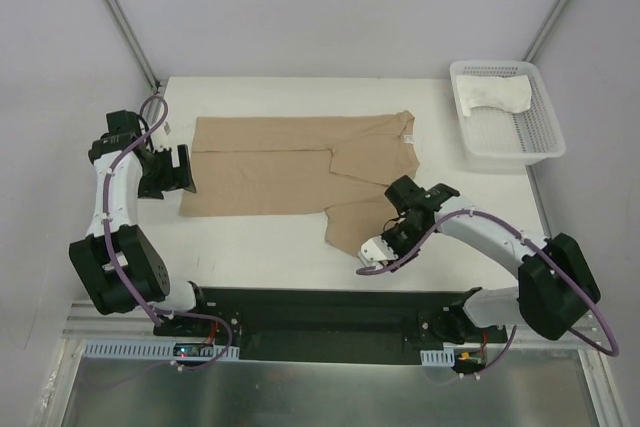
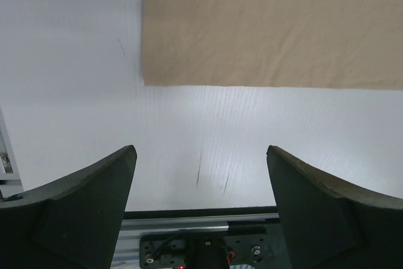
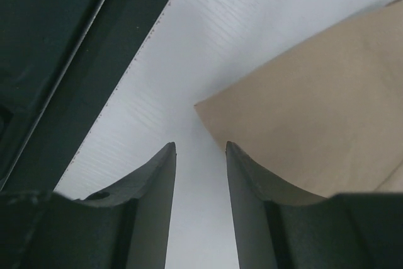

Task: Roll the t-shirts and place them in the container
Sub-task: Fold the T-shirt at the center of the board.

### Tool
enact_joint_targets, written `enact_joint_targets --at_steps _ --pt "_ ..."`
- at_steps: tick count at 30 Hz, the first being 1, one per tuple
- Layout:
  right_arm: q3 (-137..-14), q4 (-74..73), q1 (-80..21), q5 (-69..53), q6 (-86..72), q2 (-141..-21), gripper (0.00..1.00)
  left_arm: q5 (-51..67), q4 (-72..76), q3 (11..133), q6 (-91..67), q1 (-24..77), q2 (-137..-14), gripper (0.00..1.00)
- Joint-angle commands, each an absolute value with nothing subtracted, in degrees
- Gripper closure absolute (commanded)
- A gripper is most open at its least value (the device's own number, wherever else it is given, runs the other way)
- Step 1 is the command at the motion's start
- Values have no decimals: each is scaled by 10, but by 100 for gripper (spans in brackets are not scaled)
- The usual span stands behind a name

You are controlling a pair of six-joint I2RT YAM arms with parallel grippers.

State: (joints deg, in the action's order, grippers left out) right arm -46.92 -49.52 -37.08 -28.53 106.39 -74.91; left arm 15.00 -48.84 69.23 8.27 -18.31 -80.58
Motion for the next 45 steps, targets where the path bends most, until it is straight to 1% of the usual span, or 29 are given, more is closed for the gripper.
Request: enact_joint_targets --at_steps 1,11,15,21,27,31,34,35,38,43,45 --pt "-492 -545 -378 -332 1136 -777 60 155 -499 679 82 -202 -791 16" --pt "-487 -470 -396 -302 1108 -839 63 147 -502 675 82 -223 -813 16" --pt "-489 -461 -397 -290 1114 -861 64 146 -503 678 83 -226 -817 16" --pt "-473 -456 -413 -281 1127 -865 65 136 -506 688 84 -228 -831 17" --pt "-454 -424 -431 -248 1128 -867 66 129 -507 686 79 -229 -857 17" --pt "-406 -405 -447 -215 1158 -853 67 125 -506 681 80 -231 -874 16" --pt "-401 -380 -452 -209 1136 -851 75 119 -506 681 83 -232 -889 16" --pt "-410 -375 -452 -207 1120 -853 82 118 -505 681 86 -231 -893 16" --pt "-444 -374 -453 -200 1053 -868 99 118 -500 677 94 -232 -901 17" --pt "-493 -388 -452 -213 964 -851 99 138 -489 668 84 -231 -919 18" --pt "-514 -388 -453 -214 891 -851 99 144 -483 659 76 -231 -929 18"
